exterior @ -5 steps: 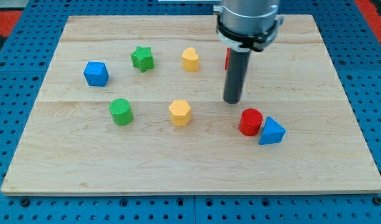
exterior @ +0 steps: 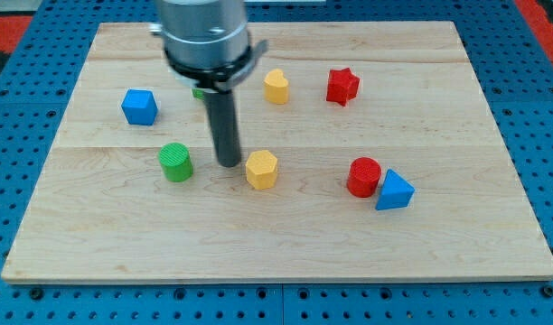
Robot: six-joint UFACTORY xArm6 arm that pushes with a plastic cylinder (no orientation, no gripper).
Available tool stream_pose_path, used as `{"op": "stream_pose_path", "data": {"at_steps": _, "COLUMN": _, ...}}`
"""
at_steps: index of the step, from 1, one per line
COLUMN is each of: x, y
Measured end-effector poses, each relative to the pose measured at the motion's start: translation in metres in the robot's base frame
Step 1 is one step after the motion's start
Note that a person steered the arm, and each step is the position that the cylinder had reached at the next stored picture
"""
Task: Push the yellow hexagon towards red circle
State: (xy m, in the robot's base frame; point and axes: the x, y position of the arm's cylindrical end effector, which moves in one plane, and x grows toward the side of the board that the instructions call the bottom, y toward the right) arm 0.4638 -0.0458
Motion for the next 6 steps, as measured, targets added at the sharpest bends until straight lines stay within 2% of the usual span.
{"op": "stream_pose_path", "data": {"at_steps": 1, "x": 0.008, "y": 0.036}}
{"op": "stream_pose_path", "data": {"at_steps": 3, "x": 0.025, "y": 0.010}}
{"op": "stream_pose_path", "data": {"at_steps": 4, "x": 0.029, "y": 0.019}}
{"op": "stream_pose_path", "data": {"at_steps": 6, "x": 0.033, "y": 0.090}}
